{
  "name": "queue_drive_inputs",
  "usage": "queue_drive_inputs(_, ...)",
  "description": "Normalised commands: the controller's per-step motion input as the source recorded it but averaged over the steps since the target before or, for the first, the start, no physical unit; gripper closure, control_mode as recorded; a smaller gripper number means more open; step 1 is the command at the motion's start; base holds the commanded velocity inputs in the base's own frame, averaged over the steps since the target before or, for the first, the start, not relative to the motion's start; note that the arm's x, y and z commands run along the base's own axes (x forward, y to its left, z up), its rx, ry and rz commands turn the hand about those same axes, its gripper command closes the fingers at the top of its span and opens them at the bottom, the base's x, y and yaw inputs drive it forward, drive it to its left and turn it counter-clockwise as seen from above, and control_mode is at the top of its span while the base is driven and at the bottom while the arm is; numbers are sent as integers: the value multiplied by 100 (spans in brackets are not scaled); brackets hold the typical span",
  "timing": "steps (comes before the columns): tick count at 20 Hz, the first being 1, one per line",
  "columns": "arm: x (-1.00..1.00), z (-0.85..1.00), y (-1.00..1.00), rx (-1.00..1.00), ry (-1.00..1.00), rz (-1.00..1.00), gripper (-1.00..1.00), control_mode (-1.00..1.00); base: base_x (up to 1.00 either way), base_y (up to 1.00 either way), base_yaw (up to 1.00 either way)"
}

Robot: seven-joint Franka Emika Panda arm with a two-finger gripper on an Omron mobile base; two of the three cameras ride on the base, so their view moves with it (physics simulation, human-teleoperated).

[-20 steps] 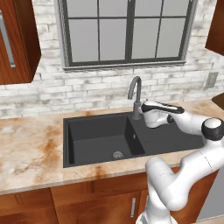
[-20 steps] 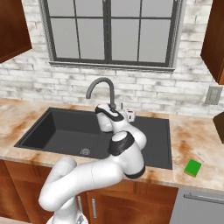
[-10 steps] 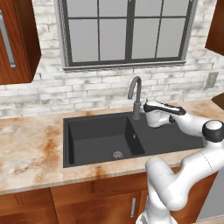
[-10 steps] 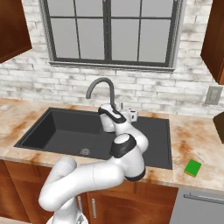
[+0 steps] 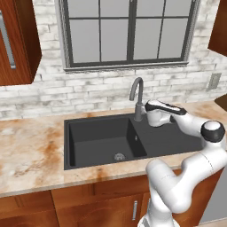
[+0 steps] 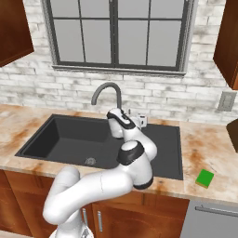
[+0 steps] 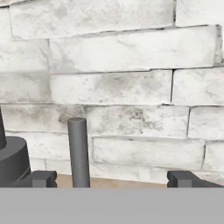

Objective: Soak the sponge with water for a few seconds and then drop it inside the sink.

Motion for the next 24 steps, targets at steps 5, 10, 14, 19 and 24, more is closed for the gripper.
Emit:
queue_drive_inputs(5,26,-22,0,0,0,0,-100,-100,0,0,0)
queue_drive_inputs(10,24,-24,-6,0,0,-1,-100,-100,0,0,0)
queue_drive_inputs(14,16,-12,-15,0,0,-3,-100,-100,0,0,0)
queue_drive_inputs(19,10,-21,-27,0,0,-9,-100,-100,0,0,0)
queue_drive_inputs(24,4,-22,-33,0,0,-13,-100,-100,0,0,0)
